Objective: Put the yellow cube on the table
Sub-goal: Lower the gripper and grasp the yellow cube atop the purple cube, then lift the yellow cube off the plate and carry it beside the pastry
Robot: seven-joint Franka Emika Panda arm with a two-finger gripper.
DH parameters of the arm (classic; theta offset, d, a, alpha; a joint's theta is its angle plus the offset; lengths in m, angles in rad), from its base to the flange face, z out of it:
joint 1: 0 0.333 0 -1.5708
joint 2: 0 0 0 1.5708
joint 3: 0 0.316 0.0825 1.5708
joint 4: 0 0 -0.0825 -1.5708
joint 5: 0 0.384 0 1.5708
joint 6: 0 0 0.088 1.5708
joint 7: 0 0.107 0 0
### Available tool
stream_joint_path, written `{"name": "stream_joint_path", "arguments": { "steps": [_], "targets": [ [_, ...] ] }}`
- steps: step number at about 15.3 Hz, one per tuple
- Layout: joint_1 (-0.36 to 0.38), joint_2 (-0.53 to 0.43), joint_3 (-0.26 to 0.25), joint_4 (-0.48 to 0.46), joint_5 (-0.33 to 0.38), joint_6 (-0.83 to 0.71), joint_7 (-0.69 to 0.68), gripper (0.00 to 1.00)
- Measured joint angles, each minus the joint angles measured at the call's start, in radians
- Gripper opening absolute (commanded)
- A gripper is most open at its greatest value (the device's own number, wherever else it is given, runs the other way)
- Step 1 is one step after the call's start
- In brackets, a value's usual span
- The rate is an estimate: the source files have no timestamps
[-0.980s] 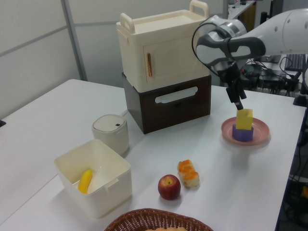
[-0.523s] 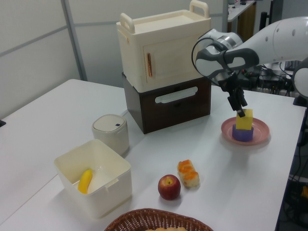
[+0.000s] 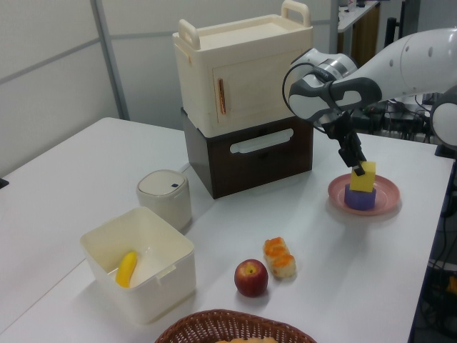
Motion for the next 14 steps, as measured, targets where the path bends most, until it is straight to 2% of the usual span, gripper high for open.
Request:
{"name": "stream_joint_path", "arguments": {
  "steps": [8,12,14],
  "targets": [
    [0.008,-0.011,0.01,0.021,-0.003,0.0,0.0,0.15],
    [0.059,-0.033,0.012,0.053,-0.001,-0.007,0.01,0.16],
    [0.094,-0.038,0.013,0.067,0.011,-0.009,0.06,0.16]
  ]
}}
